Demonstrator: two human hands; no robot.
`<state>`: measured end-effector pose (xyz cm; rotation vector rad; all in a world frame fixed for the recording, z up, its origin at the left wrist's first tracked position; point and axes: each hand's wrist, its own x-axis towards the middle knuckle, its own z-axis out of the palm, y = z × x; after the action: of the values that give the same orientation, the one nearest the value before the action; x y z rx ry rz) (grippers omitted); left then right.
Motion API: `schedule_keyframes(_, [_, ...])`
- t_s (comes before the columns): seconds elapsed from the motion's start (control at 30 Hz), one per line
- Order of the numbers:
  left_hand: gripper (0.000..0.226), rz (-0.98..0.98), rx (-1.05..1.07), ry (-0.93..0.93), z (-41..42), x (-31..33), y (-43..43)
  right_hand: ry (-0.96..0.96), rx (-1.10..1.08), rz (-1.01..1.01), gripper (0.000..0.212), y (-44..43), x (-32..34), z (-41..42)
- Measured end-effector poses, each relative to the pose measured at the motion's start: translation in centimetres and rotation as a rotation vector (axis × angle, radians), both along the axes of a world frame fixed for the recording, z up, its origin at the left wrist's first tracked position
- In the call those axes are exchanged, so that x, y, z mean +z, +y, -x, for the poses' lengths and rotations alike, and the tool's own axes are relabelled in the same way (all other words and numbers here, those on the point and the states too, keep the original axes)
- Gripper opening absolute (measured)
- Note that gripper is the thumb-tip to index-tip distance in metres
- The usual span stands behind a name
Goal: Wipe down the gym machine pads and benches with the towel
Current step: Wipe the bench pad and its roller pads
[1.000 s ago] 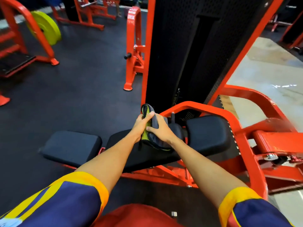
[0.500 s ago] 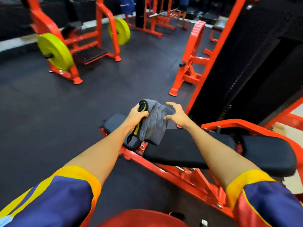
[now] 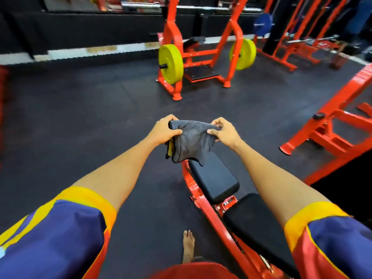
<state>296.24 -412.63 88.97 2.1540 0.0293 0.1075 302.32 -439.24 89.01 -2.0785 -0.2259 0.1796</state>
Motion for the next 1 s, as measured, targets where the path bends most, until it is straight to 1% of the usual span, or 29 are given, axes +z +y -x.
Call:
schedule_keyframes(0.13, [0.025, -0.073, 0.139, 0.027, -2.6, -0.5, 5.7, -0.018, 0.156, 0.05, 0.021, 5.7, -0.4, -6.3])
schedule_keyframes(0.23, [0.025, -0.122, 0.186, 0.05, -5.1, 0.0, 8.9, -0.012, 0.221, 0.053, 0.021, 9.5, -0.3, -10.9])
schedule_keyframes(0.37, [0.028, -0.145, 0.291, 0.061, -7.8, 0.2, 12.5, -0.037, 0.269, 0.047, 0.03, 14.7, -0.4, -16.2])
schedule_keyframes(0.47, [0.03, -0.142, 0.377, 0.077, -8.7, -0.3, 15.2, -0.042, 0.307, 0.041, 0.038, 18.6, -0.9, -18.9])
schedule_keyframes(0.53, [0.03, -0.135, 0.434, 0.089, -9.3, -0.6, 17.6, -0.05, 0.348, 0.033, 0.039, 21.8, -1.3, -20.5])
schedule_keyframes(0.77, [0.028, -0.131, 0.522, 0.099, -12.0, -1.6, 27.4, -0.059, 0.364, -0.001, 0.042, 32.9, -2.7, -24.6])
schedule_keyframes(0.87, [0.028, -0.131, 0.55, 0.108, -14.1, -1.9, 33.9, -0.056, 0.389, 0.032, 0.043, 39.6, -3.3, -26.7])
schedule_keyframes(1.0, [0.03, -0.134, 0.57, 0.11, -16.6, -2.0, 41.2, -0.04, 0.371, 0.007, 0.044, 47.3, -3.7, -30.1])
